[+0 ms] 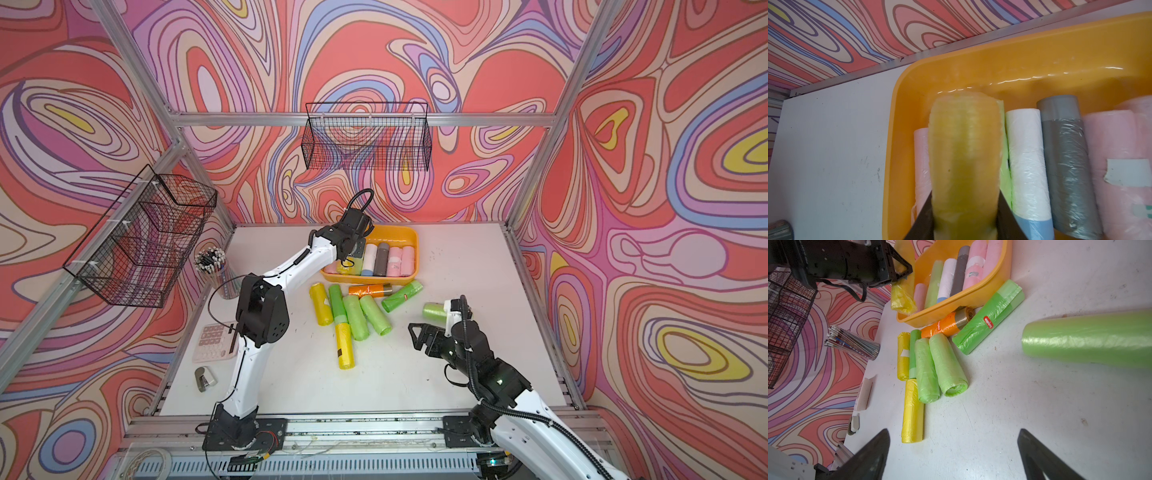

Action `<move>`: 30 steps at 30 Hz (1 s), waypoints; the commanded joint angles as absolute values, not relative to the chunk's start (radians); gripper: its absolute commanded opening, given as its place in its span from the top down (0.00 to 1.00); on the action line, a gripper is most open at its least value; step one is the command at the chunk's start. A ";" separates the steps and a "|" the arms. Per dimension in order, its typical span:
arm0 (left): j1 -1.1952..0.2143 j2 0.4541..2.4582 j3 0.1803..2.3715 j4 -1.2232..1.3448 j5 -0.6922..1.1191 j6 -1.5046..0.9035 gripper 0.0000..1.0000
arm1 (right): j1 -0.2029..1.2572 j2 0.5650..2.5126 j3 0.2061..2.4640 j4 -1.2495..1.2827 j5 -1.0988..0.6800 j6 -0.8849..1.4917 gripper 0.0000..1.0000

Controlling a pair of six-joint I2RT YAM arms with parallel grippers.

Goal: Put the roll of trash bags into the storage box
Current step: Place the roll of trash bags in the storage box.

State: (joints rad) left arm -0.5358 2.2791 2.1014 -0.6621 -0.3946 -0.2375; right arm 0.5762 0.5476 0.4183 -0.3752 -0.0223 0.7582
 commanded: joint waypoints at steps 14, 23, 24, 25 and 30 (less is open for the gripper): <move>-0.487 2.394 2.192 -0.673 -0.338 -0.252 0.82 | 0.574 0.597 0.403 -0.355 -0.021 0.773 0.02; -0.481 2.453 2.234 -0.684 -0.332 -0.256 0.72 | 0.574 0.624 0.409 -0.344 -0.021 0.773 0.02; -0.481 2.457 2.237 -0.688 -0.331 -0.256 0.69 | 0.574 0.627 0.410 -0.346 -0.021 0.774 0.02; -0.480 2.459 2.240 -0.690 -0.332 -0.258 0.65 | 0.575 0.627 0.411 -0.346 -0.020 0.773 0.02; -0.479 2.441 2.239 -0.700 -0.320 -0.258 0.27 | 0.574 0.627 0.414 -0.353 -0.017 0.774 0.02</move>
State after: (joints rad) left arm -0.4835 2.4435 2.2124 -0.6739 -0.3328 -0.2531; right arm 0.5762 0.6304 0.4110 -0.3523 -0.0231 0.7681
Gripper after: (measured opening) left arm 0.660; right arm 0.982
